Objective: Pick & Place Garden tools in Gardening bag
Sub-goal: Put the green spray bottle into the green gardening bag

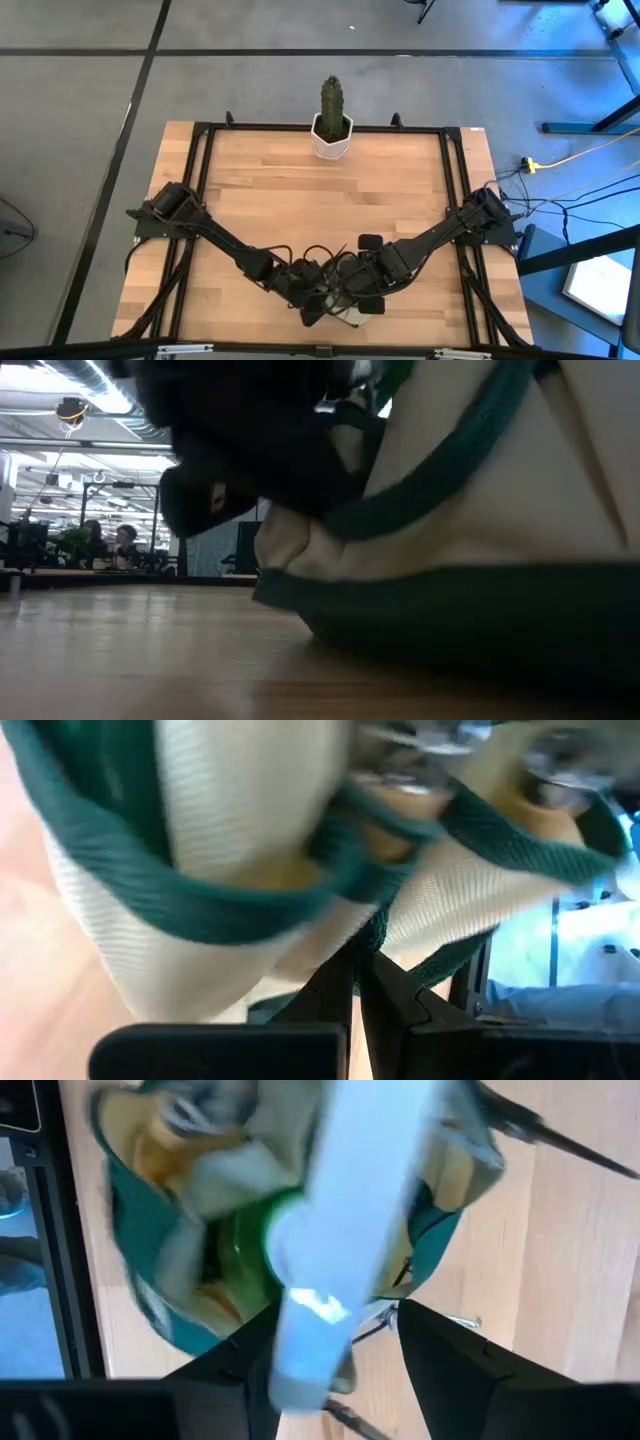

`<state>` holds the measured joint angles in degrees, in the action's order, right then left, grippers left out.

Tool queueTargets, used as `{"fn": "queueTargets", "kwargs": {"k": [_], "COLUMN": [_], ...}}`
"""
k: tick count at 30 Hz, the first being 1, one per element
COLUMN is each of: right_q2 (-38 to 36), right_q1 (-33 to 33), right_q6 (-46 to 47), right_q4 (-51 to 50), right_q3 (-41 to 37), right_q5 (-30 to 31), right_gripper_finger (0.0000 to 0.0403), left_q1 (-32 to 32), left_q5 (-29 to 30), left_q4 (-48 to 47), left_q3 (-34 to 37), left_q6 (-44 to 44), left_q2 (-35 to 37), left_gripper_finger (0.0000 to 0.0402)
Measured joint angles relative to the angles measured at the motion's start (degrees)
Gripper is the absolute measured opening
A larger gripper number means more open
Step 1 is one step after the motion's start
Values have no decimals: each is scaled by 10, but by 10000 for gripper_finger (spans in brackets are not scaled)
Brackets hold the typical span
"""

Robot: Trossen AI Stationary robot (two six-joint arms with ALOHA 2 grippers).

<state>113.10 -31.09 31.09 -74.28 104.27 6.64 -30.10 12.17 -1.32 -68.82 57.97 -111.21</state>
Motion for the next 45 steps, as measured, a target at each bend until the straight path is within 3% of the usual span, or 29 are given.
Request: {"fn": "queueTargets", "kwargs": {"k": [19, 27, 32, 37, 45], "right_q2": [-2, -2, -2, -3, -8], "right_q1": [0, 0, 0, -1, 11], "right_q6": [-25, 53, 96, 137, 171], "right_q4": [-13, -95, -142, -151, -103], "right_q3": [94, 94, 94, 55, -66], "right_q5": [28, 32, 35, 34, 17], "right_gripper_finger": [185, 185, 174, 163, 165], "left_q1": [-15, -26, -30, -46, -53], "left_q5": [15, 32, 34, 38, 56], "left_q4": [-41, -83, -32, 48, 59], "left_q3": [0, 0, 38, 90, 93], "left_q6": [43, 60, 94, 142, 146], "left_q2": [-22, -22, -21, -21, -21], "left_gripper_finger": [2, 2, 2, 2, 2]}}
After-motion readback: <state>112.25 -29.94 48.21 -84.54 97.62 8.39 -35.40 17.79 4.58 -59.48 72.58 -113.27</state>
